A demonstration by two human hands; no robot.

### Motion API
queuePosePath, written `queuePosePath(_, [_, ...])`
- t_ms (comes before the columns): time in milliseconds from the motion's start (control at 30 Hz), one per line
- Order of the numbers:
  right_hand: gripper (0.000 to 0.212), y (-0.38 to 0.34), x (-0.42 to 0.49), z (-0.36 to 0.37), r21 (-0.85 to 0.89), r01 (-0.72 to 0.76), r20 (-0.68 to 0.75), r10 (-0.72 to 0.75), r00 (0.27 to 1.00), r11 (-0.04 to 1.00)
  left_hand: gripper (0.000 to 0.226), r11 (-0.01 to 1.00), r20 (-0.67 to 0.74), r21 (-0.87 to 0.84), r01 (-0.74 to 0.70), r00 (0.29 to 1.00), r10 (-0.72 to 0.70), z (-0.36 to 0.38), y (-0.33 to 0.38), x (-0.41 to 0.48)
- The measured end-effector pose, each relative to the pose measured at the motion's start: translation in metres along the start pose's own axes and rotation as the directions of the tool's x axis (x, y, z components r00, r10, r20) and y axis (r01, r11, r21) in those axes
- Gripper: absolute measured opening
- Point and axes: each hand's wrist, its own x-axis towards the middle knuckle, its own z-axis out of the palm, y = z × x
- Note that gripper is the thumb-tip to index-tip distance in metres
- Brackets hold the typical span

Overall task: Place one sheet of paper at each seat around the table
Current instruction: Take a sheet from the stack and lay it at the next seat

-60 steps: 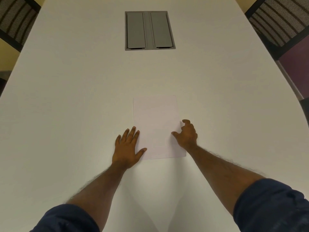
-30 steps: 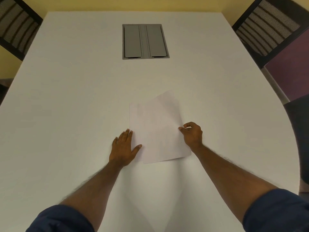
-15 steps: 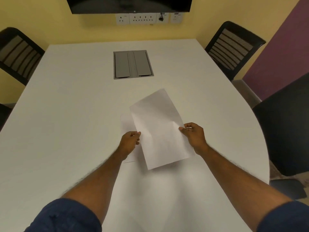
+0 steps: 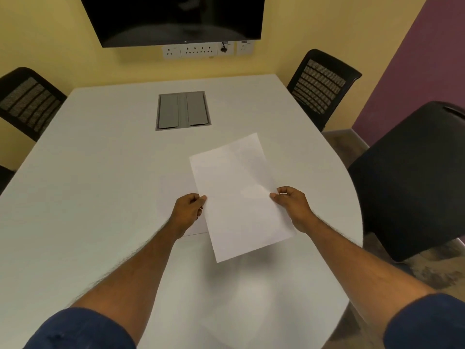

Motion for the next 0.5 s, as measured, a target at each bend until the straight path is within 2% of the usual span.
queuePosePath(167, [0.011,-0.004,-0.006,-0.038,-0.061,0.004,0.032,-0.002,0.999,0.998,0.034,0.999,-0.048,-0.024,-0.034,0.998,0.033,0.034,-0.003,-0.023])
queuePosePath(367, [0.019,0.015,-0.014,-0.060,-0.149,-0.045,-0.039,0.040,0.998,0.988,0.039,0.999,-0.104,-0.049,-0.008,0.995,0.003,0.062,-0.019,-0.036])
queuePosePath(500, [0.014,0.029,-0.022,-0.074,-0.153,-0.070,-0.105,0.054,0.993,0.986,0.038,0.998,-0.108,-0.063,0.017,0.994,-0.023,0.076,-0.025,-0.036])
